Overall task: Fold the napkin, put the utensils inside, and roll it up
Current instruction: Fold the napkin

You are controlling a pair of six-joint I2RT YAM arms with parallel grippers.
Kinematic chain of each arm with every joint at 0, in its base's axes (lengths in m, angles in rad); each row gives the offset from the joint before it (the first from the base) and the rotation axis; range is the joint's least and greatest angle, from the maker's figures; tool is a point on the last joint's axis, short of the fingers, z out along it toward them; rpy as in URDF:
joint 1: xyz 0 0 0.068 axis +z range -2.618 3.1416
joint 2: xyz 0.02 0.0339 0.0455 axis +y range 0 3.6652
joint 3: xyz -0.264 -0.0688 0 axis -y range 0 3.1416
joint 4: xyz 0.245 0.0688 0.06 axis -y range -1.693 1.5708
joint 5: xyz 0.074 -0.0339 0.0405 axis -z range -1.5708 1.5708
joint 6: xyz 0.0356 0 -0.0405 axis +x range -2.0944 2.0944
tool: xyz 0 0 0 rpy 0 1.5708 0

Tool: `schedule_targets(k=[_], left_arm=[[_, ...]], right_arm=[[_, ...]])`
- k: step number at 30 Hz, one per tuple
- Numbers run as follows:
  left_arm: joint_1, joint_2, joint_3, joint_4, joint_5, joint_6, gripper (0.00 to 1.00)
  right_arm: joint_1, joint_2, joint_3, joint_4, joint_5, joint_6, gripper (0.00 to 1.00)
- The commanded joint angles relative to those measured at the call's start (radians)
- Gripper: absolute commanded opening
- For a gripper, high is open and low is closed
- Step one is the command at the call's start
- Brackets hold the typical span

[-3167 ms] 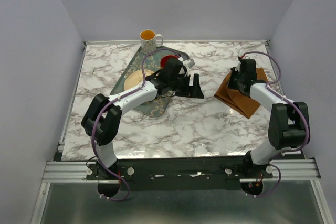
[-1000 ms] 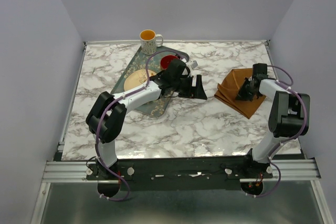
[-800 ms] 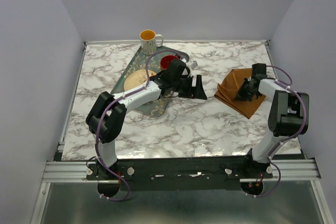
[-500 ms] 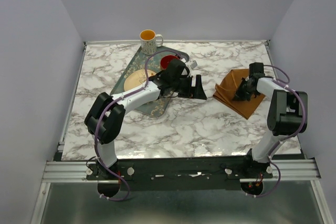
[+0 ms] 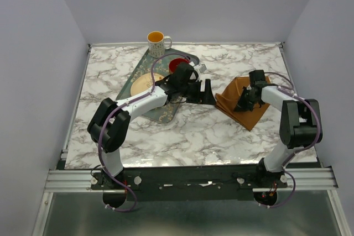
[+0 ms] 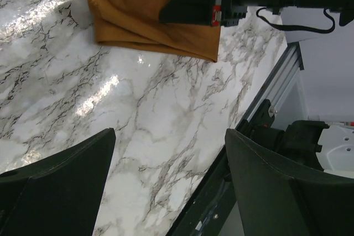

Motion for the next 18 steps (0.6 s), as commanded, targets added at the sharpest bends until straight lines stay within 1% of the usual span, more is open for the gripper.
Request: schedule_targets(k=[1,4,5,6,9,12,14,15,18], left_arm=[[0.007,-0.028,-0.001,0.000,0.000,0.017,0.89],[0.007,0.005,0.019,0.000,0.003,0.023,0.89],[0.006,0.018,0.042,-0.007,-0.008,0.026,0.89],[0.007,0.032,0.057,-0.016,-0.011,0.032,0.89],[0.007,0.094,0.119,-0.033,-0.017,0.043,0.89],[0.007,0.149,0.185,-0.049,-0.031,0.043,0.87],[0.007,0.193,0.237,-0.065,-0.054,0.060,0.86],[0.007,0.209,0.254,-0.082,-0.060,0.067,0.86],[0.006,0.252,0.286,-0.099,-0.090,0.087,0.82]], right_arm=[[0.067,-0.058,-0.036,-0.025,-0.021,0.032,0.03],[0.067,-0.139,-0.032,-0.042,0.057,0.007,0.05],[0.067,-0.160,-0.030,-0.051,0.104,-0.011,0.07],[0.065,-0.177,-0.029,-0.068,0.123,-0.025,0.21],[0.068,-0.239,-0.036,-0.095,0.207,-0.066,0.41],[0.064,-0.275,-0.059,-0.121,0.252,-0.068,0.45],[0.058,-0.290,-0.114,-0.118,0.259,-0.044,0.48],[0.038,-0.302,-0.131,-0.118,0.250,-0.036,0.49],[0.010,-0.335,-0.177,-0.118,0.213,-0.033,0.50]])
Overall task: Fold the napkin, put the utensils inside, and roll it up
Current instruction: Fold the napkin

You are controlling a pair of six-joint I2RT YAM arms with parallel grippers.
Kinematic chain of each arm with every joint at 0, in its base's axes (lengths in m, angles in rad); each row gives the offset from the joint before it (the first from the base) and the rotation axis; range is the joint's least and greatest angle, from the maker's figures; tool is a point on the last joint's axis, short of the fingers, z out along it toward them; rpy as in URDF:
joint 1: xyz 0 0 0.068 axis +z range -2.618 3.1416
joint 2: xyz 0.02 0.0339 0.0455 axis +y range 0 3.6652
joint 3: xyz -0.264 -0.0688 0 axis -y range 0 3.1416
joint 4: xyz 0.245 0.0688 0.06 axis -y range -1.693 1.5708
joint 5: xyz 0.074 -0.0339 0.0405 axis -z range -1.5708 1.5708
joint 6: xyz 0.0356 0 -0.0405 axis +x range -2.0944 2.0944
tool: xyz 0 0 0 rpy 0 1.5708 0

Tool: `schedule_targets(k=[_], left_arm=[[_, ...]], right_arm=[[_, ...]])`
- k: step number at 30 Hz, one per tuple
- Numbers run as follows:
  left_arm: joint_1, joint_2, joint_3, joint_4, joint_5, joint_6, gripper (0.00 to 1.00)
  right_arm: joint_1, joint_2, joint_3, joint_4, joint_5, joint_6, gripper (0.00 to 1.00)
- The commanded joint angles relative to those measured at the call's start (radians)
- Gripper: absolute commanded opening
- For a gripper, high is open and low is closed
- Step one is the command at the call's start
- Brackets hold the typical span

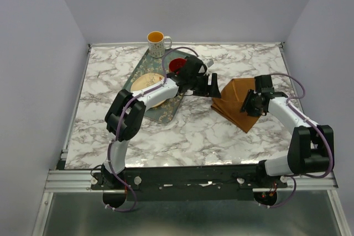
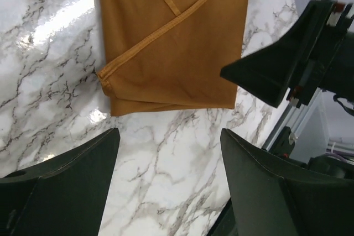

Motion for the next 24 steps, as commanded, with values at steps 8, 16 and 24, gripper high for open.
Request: schedule_targets(k=[8,16,24], left_arm=[[0.004,0.157,0.118,-0.056,-0.068,0.051,0.77],[0.004,0.207,0.157,-0.076,-0.071,0.042,0.72],[0.004,0.257,0.218,-0.102,-0.073,0.035,0.66]], right_arm=[[0.011,-0.023,-0.032,-0.043,-0.042,-0.171,0.61],[0.141,0.025,0.014,-0.009,0.010,-0.230,0.54],[0.219,0.053,0.016,-0.011,0.056,-0.271,0.47]])
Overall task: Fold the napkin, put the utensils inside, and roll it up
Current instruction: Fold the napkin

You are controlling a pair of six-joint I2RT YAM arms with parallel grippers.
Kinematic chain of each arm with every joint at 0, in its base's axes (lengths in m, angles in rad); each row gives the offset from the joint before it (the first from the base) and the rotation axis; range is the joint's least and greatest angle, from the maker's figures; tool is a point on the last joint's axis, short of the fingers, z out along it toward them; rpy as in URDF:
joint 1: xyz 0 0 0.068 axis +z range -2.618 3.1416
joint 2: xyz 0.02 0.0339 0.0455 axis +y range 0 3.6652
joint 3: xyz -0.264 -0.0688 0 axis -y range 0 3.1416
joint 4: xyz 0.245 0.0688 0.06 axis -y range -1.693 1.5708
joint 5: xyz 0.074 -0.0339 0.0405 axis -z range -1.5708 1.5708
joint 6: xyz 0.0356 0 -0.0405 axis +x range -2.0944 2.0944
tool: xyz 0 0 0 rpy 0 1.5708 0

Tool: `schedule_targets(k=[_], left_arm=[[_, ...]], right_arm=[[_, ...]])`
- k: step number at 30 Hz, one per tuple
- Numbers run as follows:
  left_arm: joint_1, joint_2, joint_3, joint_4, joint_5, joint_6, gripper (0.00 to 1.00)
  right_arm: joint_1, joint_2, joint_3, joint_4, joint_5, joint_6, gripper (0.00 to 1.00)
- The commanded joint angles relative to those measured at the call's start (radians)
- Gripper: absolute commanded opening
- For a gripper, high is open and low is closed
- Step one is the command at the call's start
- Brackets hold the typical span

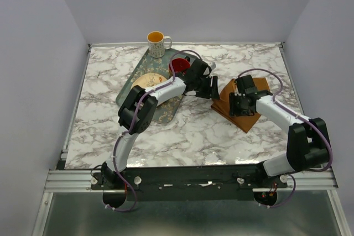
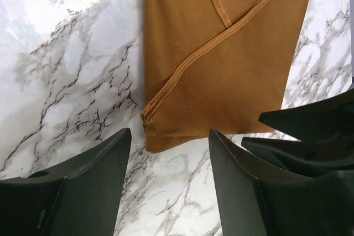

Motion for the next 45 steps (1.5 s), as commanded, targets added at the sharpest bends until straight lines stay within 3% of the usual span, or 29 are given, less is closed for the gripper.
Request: schedule_targets(k=[1,12,20,25,30,31,33,45], left_arm=[[0.002,0.039,0.046,-0.024,-0.008,-0.003,0.64],[0.000,0.050,0.052,-0.017,0.007,-0.017,0.56],[-0.001,0.043,0.069,-0.017,0.032,-0.020,0.35],[-0.001,0.018,0.072,-0.019,0.033,-0.021,0.26],[-0.003,0.001,0.078,-0.030,0.044,-0.018,0.16],[-0.003,0.000,0.078,-0.028,0.046,-0.020,0.07],[-0.003,-0.010,0.070,-0.028,0.046,-0.026,0.00],[-0.001,-0.051,0.072,-0.028,0.073,-0.047,0.00]], right_arm=[[0.031,0.016,0.014,0.005,0.046,-0.049,0.47],[0.058,0.050,0.028,-0.012,0.123,-0.055,0.45],[0.058,-0.005,0.026,-0.020,0.109,-0.024,0.45],[0.059,-0.065,0.008,0.080,0.002,-0.024,0.60],[0.058,-0.019,0.032,0.208,-0.072,0.017,0.63],[0.058,-0.002,0.067,0.213,-0.081,0.026,0.63],[0.058,0.056,0.106,0.221,-0.121,0.031,0.63],[0.058,0.134,0.132,0.304,-0.172,-0.015,0.59]])
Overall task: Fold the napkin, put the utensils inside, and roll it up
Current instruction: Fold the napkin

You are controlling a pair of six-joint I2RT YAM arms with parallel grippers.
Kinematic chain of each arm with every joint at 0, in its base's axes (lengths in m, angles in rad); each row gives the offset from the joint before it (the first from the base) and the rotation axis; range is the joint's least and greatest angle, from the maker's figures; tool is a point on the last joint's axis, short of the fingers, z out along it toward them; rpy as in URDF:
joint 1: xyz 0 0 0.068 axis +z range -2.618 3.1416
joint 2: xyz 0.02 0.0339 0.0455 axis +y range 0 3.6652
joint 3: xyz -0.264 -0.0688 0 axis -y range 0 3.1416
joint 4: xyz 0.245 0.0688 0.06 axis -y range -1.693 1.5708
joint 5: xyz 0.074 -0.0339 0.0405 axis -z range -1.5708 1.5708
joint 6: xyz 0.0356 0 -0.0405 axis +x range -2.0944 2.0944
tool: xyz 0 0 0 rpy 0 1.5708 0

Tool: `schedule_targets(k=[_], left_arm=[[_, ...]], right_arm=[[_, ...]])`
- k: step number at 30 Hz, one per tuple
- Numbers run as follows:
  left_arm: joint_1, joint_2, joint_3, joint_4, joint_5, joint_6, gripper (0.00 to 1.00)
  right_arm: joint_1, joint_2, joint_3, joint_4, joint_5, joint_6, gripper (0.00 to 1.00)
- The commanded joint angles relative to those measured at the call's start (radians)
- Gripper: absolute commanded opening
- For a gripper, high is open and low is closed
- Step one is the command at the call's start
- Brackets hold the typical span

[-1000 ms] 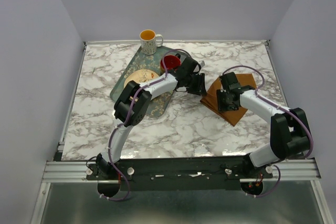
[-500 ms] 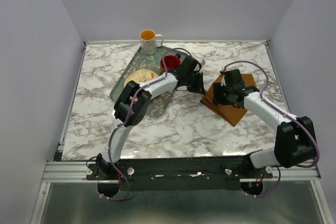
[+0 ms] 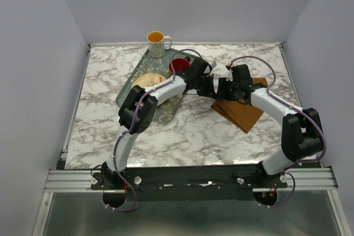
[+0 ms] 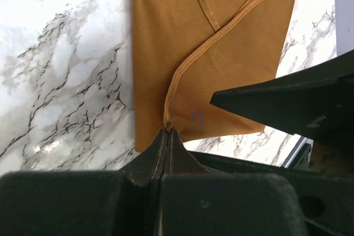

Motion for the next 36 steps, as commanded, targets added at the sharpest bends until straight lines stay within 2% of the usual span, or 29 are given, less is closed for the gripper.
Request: schedule_targets(k=[1,7,13,19,32,33,36], left_arm=[[-0.001,-0.074,0.025,-0.008,0.043,-0.016,0.00],[-0.001,-0.083,0.029,-0.013,0.054,-0.023,0.00],[-0.003,-0.073,0.037,-0.011,0.062,-0.024,0.00],[-0.004,-0.074,0.041,-0.005,0.070,-0.036,0.00],[-0.015,-0.087,0.022,0.002,0.074,-0.041,0.00],[-0.017,-0.088,0.017,0.004,0.074,-0.043,0.00],[-0.017,-0.097,0.009,0.007,0.070,-0.047,0.00]], right_arm=[[0.006,0.025,0.004,0.067,-0.051,-0.021,0.59],[0.006,0.025,-0.019,0.073,-0.070,-0.026,0.53],[0.006,-0.040,-0.060,0.082,-0.068,-0.049,0.58],[0.006,0.006,-0.028,0.067,-0.097,-0.063,0.59],[0.006,-0.014,-0.001,0.078,0.050,-0.081,0.55],[0.006,-0.014,-0.001,0.078,0.053,-0.084,0.53],[0.006,-0.006,0.010,0.078,0.084,-0.060,0.34]])
